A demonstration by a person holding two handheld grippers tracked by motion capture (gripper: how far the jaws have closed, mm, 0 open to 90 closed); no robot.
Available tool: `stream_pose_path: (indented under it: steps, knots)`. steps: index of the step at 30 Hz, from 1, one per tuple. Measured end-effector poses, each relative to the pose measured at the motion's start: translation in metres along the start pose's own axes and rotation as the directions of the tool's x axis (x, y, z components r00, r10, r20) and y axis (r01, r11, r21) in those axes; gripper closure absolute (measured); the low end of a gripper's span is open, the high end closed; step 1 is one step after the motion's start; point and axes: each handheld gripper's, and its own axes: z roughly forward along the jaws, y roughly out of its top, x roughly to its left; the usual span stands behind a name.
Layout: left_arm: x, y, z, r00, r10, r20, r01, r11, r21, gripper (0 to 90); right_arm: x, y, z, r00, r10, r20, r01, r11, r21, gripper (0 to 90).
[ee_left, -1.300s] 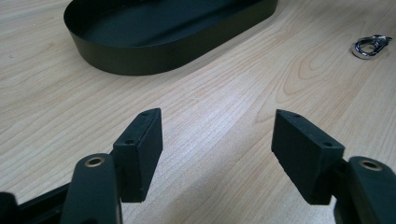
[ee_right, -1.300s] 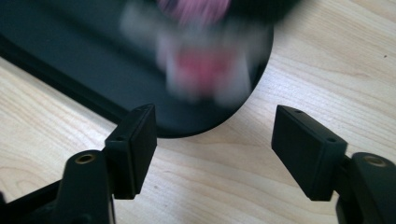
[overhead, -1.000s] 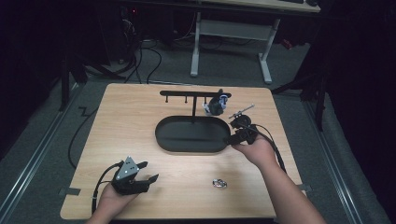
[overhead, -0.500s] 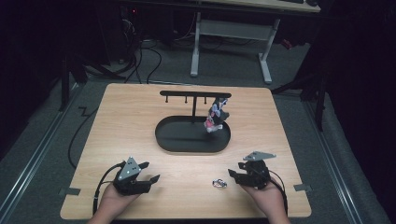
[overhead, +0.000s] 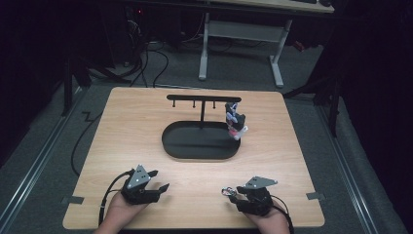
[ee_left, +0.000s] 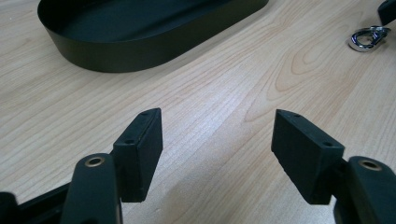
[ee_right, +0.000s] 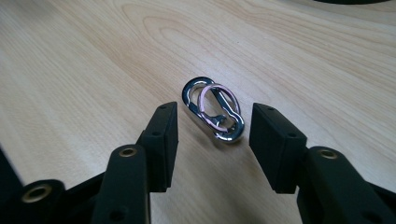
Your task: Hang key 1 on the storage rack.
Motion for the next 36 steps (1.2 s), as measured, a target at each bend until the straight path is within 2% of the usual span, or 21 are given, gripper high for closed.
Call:
stream_pose_path:
  steps: [2, 3, 9, 11, 12, 14, 15, 19, 21, 23, 25, 27, 31, 32, 33, 36]
  knots:
    - [0.000, 0.000, 0.000, 1.0000, 0.005, 0.001, -0.005, 1.0000, 0.005, 34.5, 0.003, 0.001, 0.007, 0.9997, -0.017, 0.016, 0.017, 1.000, 0.023, 55.2]
    - [0.000, 0.000, 0.000, 1.0000, 0.006, 0.002, -0.006, 1.0000, 0.006, 34.5, 0.006, 0.002, 0.009, 0.9986, -0.038, 0.036, 0.037, 0.999, 0.016, 59.2]
    - [0.001, -0.001, -0.001, 1.0000, 0.005, 0.002, -0.005, 1.0000, 0.002, 34.5, 0.005, 0.002, 0.008, 0.9980, -0.040, 0.050, 0.039, 0.999, 0.015, 71.7]
    - [0.002, -0.001, -0.001, 1.0000, 0.004, 0.003, -0.004, 1.0000, 0.000, 34.5, 0.005, 0.002, 0.007, 0.9974, -0.035, 0.062, 0.034, 0.999, 0.017, 72.3]
    - [0.002, -0.001, -0.002, 1.0000, 0.002, 0.002, -0.002, 1.0000, -0.002, 34.6, 0.003, 0.001, 0.006, 0.9964, -0.032, 0.079, 0.031, 0.999, 0.014, 85.8]
    - [0.002, -0.001, -0.002, 1.0000, 0.002, 0.002, -0.002, 1.0000, -0.002, 34.6, 0.002, 0.001, 0.004, 0.9951, -0.035, 0.093, 0.034, 0.999, 0.009, 86.4]
    - [0.002, -0.001, -0.002, 1.0000, 0.003, 0.003, -0.003, 1.0000, -0.001, 34.6, -0.002, -0.001, 0.002, 0.9945, -0.012, 0.104, 0.011, 1.000, 0.012, 89.6]
    - [0.002, -0.001, -0.001, 1.0000, 0.004, 0.005, -0.004, 1.0000, 0.001, 34.6, -0.009, -0.003, -0.001, 0.9948, 0.021, 0.100, -0.022, 1.000, 0.002, 89.2]
    - [0.001, -0.001, 0.000, 1.0000, 0.004, 0.006, -0.004, 1.0000, 0.003, 34.6, -0.011, -0.003, -0.002, 0.9944, 0.038, 0.098, -0.038, 0.999, -0.007, 85.9]
    - [0.001, -0.001, 0.000, 1.0000, 0.005, 0.007, -0.005, 1.0000, 0.005, 34.6, -0.011, -0.003, -0.001, 0.9950, 0.039, 0.092, -0.037, 0.999, -0.016, 83.7]
    - [0.001, -0.001, 0.000, 1.0000, 0.007, 0.005, -0.007, 0.9999, 0.009, 34.6, -0.007, 0.001, 0.000, 0.9973, 0.035, 0.065, -0.033, 0.999, -0.032, 81.5]
    - [0.001, -0.001, 0.000, 1.0000, 0.009, 0.000, -0.009, 0.9999, 0.011, 34.6, 0.002, 0.009, 0.005, 0.9996, 0.012, 0.026, -0.011, 0.998, -0.064, 82.2]
    - [0.001, -0.004, -0.003, 1.0000, 0.003, -0.005, -0.003, 0.9999, 0.015, 34.6, 0.013, 0.020, 0.014, 0.9998, -0.016, 0.012, 0.017, 0.997, -0.071, 84.0]
    - [0.001, -0.006, -0.005, 0.9999, 0.001, -0.012, -0.001, 0.9999, 0.017, 34.6, 0.016, 0.025, 0.018, 0.9993, -0.035, 0.017, 0.036, 0.996, -0.079, 84.3]
    - [0.001, -0.007, -0.006, 0.9999, -0.002, -0.013, 0.002, 0.9999, 0.015, 34.6, 0.022, 0.038, 0.026, 0.9960, -0.070, 0.056, 0.074, 0.995, -0.073, 84.8]
    - [0.001, -0.012, -0.013, 0.9997, -0.009, -0.024, 0.010, 0.9997, 0.022, 34.7, 0.023, 0.046, 0.032, 0.9934, -0.084, 0.079, 0.089, 0.993, -0.074, 86.6]
